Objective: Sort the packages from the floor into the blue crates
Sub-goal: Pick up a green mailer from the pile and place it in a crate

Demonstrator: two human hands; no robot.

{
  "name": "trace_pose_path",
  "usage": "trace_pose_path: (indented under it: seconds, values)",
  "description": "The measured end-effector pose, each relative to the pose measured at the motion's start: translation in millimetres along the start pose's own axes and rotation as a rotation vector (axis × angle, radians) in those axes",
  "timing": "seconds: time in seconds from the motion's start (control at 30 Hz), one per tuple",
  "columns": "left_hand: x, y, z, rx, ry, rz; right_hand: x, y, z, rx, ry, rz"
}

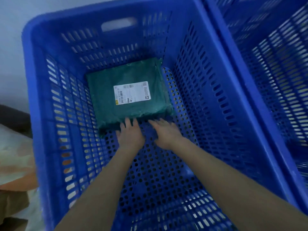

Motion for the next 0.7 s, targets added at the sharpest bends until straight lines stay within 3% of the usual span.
trace_pose_path:
  seconds: [0.1,0.13,0.2,0.37,0.47,0.6,0.7]
  values:
    - [-1.1,-13.6,26.5,-0.136,-0.051,0.772,-14.7,1.5,46.4,-0.009,0.195,-0.4]
    - [-1.1,-20.2,40.5,-0.195,-0.055,1.046,-15.7,-5.6,66.8,-0.083,0.243,-0.538]
    - [-6.8,-34.3,71.3,-0.257,-0.04,1.262,-12.5,-28.9,114.0,-0.301,0.268,-0.719]
    - [-63.7,-70.7,149.5,-0.216,0.159,1.361,-24.7,-83.0,250.9,-0.934,0.183,-1.094]
    - [-120.3,-102.6,193.2,-0.175,0.394,1.321,-51.7,-101.5,328.5,-1.213,0.156,-1.079]
    - [-226.9,-110.7,271.8,-0.008,0.756,1.162,-117.5,-82.7,433.0,-1.542,0.35,-0.963]
    - [-304.3,-67.8,339.5,0.177,0.992,0.89,-180.2,-29.3,479.4,-1.621,0.587,-1.016]
Point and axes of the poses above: each hand's wrist, its own z-axis away from the middle knuckle, its own y-axis out of the palm, x = y × z, the point moved 9 cm from there along -z, towards the middle knuckle, and after that the axes turned 1 degree about y, right-handed, at the moved point
